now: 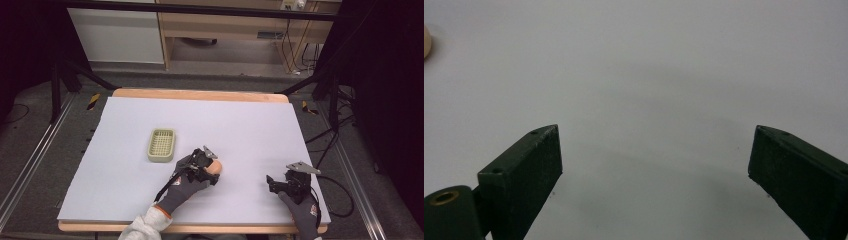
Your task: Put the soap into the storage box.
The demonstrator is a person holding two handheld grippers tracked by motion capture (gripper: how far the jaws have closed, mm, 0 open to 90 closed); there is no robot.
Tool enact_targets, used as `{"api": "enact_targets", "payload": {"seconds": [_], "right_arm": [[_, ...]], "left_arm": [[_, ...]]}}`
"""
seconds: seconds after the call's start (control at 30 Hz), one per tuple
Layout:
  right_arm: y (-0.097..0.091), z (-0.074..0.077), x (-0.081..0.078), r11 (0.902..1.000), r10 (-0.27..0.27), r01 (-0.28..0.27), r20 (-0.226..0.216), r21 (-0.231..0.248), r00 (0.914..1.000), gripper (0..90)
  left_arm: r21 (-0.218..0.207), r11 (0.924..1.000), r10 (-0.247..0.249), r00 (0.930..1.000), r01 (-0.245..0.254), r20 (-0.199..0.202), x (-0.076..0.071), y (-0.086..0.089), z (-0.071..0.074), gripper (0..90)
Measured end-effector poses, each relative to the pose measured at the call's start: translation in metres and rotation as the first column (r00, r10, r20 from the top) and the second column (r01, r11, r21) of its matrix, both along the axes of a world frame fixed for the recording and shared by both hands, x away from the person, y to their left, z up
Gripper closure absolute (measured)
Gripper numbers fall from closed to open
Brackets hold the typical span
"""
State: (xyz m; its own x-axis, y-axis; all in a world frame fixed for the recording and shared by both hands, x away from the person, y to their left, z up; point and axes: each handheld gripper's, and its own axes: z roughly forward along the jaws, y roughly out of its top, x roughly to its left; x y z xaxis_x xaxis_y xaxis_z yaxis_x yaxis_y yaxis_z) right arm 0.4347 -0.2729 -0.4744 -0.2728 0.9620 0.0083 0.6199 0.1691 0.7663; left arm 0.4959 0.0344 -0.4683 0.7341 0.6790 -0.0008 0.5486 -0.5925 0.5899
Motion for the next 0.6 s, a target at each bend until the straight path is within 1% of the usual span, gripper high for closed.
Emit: {"api": "enact_targets", "payload": {"seconds": [0.17,0.4,0.6], "right_arm": [[0.0,0.0,0.0,1.0,0.0,0.0,-0.001,-0.001,1.0,7.4],[-0.0001,-0.0001,0.0002,1.0,0.001,-0.001,-0.002,0.001,1.0,7.4],[-0.0001,-0.0001,0.0002,1.0,-0.001,0.001,-0.003,0.003,1.0,7.4]], "left_arm": [[0.013,0.9999,-0.002,1.0,0.002,0.003,-0.0001,-0.0008,0.0003,30.8],[0.015,0.9999,0.001,1.0,-0.001,0.006,-0.0007,-0.0014,0.0005,31.4],[0.017,0.9998,0.001,1.0,-0.001,-0.001,-0.0008,-0.0005,0.0024,31.5]]}}
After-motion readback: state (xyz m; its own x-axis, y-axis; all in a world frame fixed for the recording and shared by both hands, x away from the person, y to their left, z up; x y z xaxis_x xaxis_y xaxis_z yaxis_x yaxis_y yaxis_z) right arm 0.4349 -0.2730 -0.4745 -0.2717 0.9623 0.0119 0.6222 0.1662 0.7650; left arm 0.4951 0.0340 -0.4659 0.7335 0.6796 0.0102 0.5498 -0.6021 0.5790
